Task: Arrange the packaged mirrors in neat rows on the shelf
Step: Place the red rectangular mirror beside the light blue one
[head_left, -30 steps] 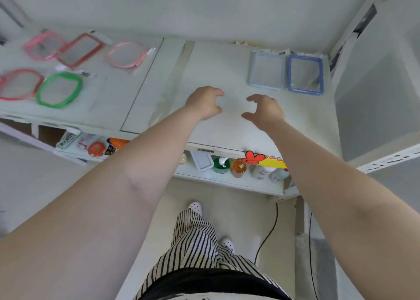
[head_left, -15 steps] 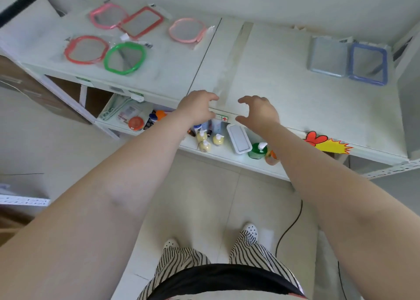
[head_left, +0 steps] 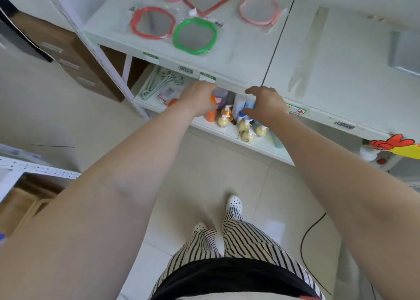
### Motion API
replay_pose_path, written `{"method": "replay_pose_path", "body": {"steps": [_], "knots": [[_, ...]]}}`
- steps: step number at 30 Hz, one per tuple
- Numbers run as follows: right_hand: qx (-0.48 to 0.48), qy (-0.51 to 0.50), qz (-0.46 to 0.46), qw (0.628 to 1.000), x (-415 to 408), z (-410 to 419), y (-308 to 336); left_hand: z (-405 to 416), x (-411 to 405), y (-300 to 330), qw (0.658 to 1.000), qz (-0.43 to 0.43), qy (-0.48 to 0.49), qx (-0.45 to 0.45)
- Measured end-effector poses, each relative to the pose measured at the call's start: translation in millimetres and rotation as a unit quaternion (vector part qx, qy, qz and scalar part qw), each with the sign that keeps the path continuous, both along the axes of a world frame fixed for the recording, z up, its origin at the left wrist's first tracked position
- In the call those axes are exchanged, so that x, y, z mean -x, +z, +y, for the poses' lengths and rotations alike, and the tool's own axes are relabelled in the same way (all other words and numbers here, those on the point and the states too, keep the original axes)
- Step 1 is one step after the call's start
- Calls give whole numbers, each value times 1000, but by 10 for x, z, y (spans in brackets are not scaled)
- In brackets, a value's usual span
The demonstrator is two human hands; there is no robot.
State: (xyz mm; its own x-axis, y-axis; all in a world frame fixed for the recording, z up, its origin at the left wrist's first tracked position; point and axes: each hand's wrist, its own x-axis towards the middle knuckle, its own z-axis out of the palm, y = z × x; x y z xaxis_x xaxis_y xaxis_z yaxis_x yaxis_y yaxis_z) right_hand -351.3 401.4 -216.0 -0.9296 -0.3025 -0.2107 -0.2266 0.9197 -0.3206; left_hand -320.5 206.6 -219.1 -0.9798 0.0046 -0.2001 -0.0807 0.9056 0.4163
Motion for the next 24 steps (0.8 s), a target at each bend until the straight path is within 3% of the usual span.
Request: {"method": "replay_pose_path", "body": {"steps": [16, 24], "knots": [[-50, 84, 50, 994, 1421, -1306, 140, -1235, 1151, 250, 997, 8, 24, 72], [-60, 32, 46, 997, 1888, -1840, 148, -1858, 1833, 292, 997, 24, -26, 74]]}}
